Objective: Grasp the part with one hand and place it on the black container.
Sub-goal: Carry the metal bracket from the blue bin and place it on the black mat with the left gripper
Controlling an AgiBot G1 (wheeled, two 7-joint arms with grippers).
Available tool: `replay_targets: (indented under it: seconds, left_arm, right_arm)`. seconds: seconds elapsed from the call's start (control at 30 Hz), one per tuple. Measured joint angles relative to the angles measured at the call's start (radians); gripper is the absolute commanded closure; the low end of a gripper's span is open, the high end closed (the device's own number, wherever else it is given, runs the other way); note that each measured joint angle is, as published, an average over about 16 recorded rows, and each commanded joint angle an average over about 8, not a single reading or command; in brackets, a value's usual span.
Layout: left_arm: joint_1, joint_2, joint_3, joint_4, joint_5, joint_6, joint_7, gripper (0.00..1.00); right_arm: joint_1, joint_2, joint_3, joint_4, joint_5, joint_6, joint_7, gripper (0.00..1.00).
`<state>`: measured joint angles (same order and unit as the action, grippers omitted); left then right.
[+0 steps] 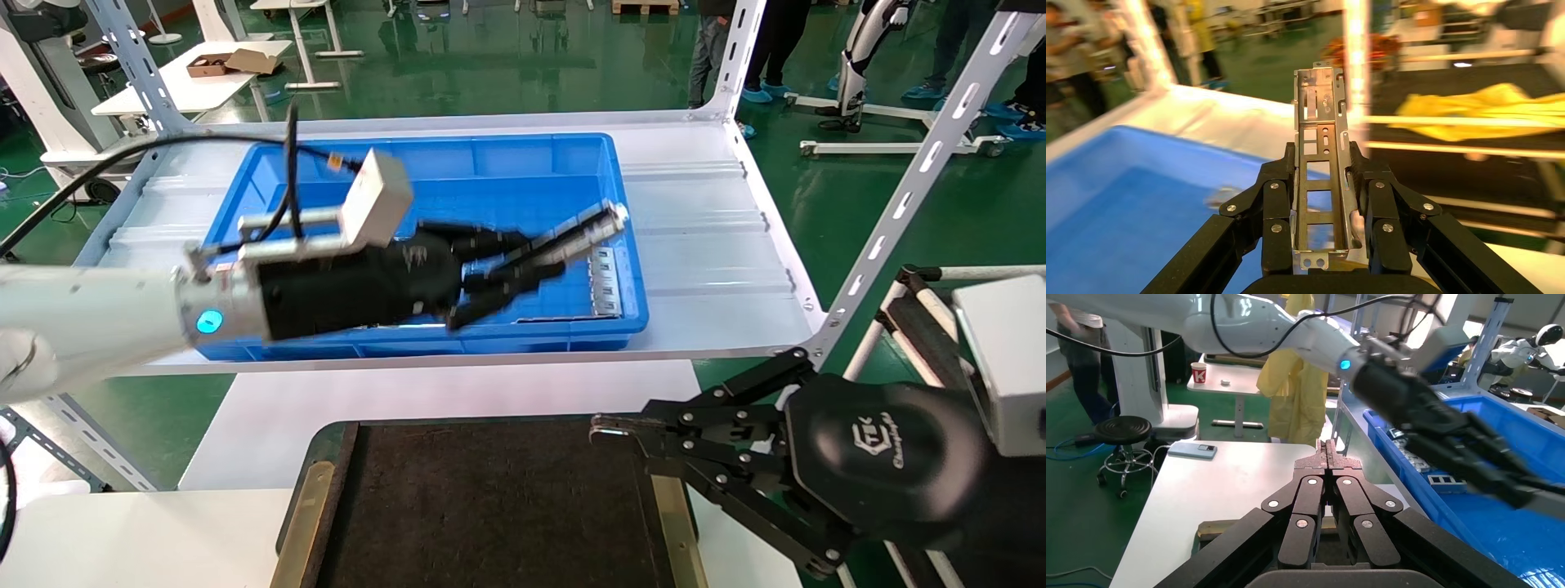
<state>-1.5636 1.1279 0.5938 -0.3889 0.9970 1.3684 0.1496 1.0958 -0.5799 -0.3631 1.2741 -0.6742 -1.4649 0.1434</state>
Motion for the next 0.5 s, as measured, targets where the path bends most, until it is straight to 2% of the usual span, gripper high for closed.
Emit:
replay_targets:
  seconds: [0.13, 0.27, 0.5]
  left_arm:
    - [0.073, -0.054, 0.001, -0.104, -0.020, 0.072, -0.048, 1.00]
    - [0.167, -0.109, 0.006, -0.227, -0.031, 0.086, -0.113, 1.00]
    - [0.369, -0.199, 0.020, -0.447, -0.023, -0.029, -0.246, 1.00]
  right_arm:
    - [0.000, 0.000, 0.000, 0.000, 0.000, 0.000, 0.000, 1.00]
    - [0.000, 0.000, 0.000, 0.000, 0.000, 0.000, 0.000, 1.00]
    - [0.000, 0.000, 0.000, 0.000, 0.000, 0.000, 0.000, 1.00]
